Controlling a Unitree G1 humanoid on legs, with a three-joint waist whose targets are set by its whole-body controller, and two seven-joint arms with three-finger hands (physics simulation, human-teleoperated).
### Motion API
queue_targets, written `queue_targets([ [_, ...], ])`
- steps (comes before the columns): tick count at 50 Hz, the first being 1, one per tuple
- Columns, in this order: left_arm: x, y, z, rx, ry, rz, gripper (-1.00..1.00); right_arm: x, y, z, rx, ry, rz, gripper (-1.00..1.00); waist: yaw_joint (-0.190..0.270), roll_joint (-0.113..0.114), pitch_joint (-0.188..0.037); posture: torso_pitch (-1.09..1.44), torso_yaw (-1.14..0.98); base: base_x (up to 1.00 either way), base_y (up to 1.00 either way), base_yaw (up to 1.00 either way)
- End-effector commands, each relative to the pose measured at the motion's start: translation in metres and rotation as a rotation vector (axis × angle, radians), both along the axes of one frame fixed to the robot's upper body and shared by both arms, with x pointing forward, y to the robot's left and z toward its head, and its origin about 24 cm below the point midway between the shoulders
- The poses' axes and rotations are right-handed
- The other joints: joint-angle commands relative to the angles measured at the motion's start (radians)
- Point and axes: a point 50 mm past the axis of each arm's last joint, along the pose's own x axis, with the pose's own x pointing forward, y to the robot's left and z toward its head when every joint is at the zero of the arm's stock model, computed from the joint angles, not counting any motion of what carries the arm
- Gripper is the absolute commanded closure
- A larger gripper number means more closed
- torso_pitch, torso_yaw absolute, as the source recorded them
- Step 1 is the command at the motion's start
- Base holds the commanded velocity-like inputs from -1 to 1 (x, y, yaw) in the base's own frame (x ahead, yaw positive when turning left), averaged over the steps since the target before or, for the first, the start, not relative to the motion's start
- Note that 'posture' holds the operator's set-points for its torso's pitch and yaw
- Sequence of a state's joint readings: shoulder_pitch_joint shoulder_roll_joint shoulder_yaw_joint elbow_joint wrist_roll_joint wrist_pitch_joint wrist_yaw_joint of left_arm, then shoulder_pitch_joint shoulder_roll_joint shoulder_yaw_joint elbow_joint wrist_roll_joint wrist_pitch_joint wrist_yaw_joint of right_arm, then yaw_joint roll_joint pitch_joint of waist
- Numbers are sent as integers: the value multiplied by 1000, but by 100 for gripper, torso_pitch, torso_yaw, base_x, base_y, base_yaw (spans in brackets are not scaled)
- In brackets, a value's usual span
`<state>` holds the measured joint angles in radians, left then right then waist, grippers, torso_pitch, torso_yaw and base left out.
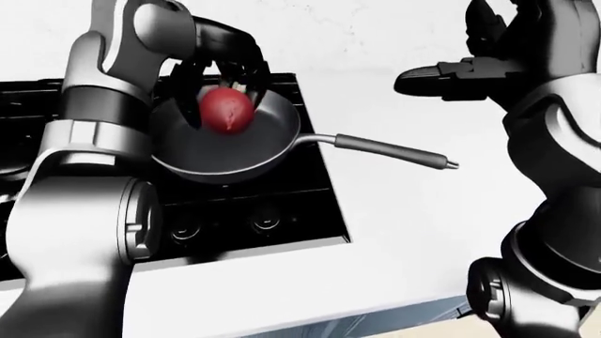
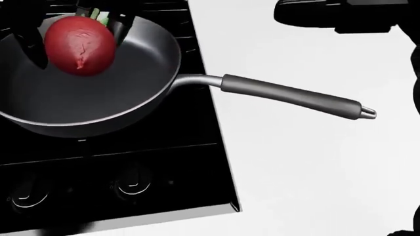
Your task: Pick the beet from the plate and place it in the pan.
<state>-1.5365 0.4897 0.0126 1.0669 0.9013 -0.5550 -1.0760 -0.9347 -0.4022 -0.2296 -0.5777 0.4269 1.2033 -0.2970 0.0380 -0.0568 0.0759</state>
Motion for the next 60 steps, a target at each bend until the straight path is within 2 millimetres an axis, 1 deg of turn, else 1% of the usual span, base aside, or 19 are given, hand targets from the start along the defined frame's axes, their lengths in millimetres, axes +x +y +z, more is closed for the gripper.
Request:
queue_targets([
  [1,-8,-5,29,-35,-123,-28,100,-7,-3,13,8,-79,-19,-100,-2,9,-34,0,0,0,0,0],
  [15,-3,-1,29,-40,-161,2,100,-8,-3,14,8,-83,-12,-100,-8,20,-38,0,0,0,0,0],
  [32,0,17,23,-24,-180,57,100,-6,-1,11,6,-76,-7,-100,-19,25,-46,0,0,0,0,0],
  [42,1,27,15,-14,-172,81,100,-6,-2,11,4,-77,-9,-100,-19,27,-49,0,0,0,0,0],
  [60,2,36,3,3,-155,102,100,-7,-1,13,3,-78,-11,-100,-19,31,-46,0,0,0,0,0],
])
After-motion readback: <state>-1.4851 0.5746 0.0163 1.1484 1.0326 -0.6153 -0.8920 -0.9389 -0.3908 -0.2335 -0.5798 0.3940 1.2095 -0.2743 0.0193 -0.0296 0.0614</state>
